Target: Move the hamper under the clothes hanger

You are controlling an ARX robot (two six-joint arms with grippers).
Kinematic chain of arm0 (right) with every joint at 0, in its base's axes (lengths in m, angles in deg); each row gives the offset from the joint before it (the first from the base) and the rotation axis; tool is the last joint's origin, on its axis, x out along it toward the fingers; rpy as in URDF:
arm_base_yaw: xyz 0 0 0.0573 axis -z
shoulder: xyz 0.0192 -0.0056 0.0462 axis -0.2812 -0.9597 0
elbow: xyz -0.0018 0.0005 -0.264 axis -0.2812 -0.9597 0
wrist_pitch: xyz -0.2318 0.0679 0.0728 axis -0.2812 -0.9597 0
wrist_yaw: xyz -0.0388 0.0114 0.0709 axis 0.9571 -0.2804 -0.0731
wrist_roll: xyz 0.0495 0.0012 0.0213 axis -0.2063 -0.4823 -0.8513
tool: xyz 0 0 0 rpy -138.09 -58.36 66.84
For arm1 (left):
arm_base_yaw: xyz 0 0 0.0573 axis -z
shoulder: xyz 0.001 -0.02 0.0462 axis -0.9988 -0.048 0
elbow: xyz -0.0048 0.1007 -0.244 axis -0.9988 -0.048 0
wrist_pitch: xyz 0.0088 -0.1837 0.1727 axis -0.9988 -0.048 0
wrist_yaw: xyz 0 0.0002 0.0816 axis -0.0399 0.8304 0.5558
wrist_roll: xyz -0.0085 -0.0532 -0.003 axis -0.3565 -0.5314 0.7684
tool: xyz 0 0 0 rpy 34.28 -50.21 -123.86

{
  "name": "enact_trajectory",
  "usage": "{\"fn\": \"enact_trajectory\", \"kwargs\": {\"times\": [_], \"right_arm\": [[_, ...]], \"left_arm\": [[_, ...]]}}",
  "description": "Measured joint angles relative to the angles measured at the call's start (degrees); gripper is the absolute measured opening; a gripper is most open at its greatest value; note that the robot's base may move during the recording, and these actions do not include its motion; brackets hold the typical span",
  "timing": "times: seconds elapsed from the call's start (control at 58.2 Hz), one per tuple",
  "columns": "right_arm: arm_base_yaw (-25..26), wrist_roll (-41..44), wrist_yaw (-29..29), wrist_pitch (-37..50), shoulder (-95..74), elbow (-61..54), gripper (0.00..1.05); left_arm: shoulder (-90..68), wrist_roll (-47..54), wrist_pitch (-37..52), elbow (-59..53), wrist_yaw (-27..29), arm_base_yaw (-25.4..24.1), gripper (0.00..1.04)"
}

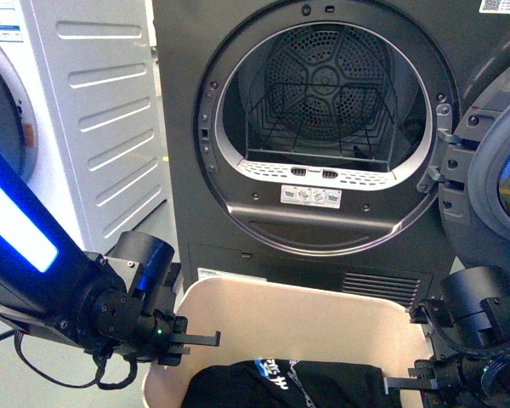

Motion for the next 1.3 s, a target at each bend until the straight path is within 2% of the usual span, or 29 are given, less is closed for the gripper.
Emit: {"fn": "enact_trajectory", "kwargs": {"times": [0.876, 1.133, 1.305], "right_arm": [[-0.2, 0.0, 0.2, 0.3, 0.0, -0.3, 0.03], [-2.2, -0.4, -1.3, 0.5, 0.2, -0.3, 0.03], [-0.4, -0.4, 0.3, 0.5, 0.5, -0.3, 0.03]], "left_arm": [[0.0, 0.3, 0.0, 0.0, 0.0, -0.1, 0.04], [0.3, 0.4, 0.0, 0.0, 1.1, -2.0, 0.04], [0.4, 0.5, 0.0, 0.1, 0.0, -0.3, 0.04]]}}
